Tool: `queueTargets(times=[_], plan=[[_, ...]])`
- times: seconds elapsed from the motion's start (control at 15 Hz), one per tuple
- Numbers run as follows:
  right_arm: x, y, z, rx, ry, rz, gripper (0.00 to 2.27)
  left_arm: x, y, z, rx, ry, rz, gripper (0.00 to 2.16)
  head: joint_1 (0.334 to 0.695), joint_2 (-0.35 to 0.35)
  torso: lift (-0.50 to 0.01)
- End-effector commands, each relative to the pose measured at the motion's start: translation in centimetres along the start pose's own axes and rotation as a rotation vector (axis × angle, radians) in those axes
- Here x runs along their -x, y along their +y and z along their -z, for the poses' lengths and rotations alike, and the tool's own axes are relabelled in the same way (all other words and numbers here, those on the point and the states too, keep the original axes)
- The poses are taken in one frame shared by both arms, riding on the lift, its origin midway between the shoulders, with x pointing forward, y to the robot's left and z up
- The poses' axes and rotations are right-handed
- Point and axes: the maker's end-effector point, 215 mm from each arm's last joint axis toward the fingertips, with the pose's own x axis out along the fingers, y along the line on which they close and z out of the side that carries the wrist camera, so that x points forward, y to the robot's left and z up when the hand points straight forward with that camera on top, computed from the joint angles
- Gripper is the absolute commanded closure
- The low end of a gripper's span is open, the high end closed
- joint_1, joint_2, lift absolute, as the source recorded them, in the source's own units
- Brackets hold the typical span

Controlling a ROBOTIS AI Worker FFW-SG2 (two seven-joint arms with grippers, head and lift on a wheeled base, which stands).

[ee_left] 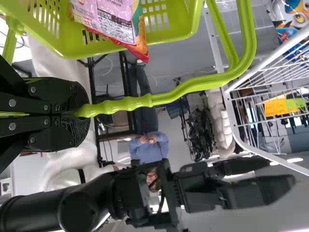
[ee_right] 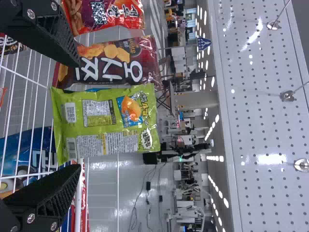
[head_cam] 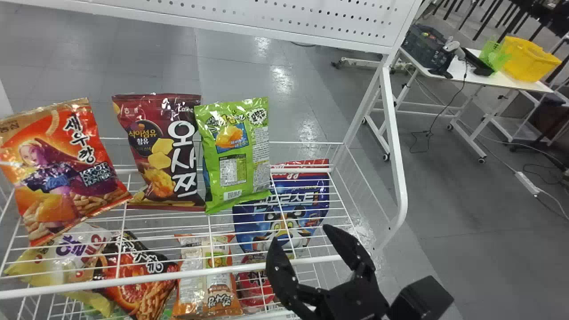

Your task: Hold basket handle with left hand then pick Jagalchi snack with right hand and place into basket

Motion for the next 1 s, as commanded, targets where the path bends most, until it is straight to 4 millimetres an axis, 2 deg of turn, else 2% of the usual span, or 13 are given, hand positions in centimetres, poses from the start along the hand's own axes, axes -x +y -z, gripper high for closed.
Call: queueTargets(times=[0.0,0.13,0.4,0.93], plan=[[1.7,-1.6,-0.4,-0.001,-0.02,0.029,0.06,0.2,0.1,-0.1,0.003,-0.011,0.005,1.22,0.695,-0.35,-0.01],[3.5,-2.0,-1.3,-0.001,-0.058,0.035,0.06,0.3,0.1,-0.2,0.005,-0.015,0.006,1.22,0.695,-0.35,-0.01],[5.5,-1.1,-2.1,-0.006,-0.099,0.017,0.06,0.4,0.3,-0.2,0.006,-0.016,-0.003,1.22,0.695,-0.35,-0.01],[5.9,-0.8,-2.6,-0.012,-0.116,0.01,0.06,0.4,0.5,-0.2,0.008,-0.016,-0.01,1.22,0.695,-0.35,-0.01]])
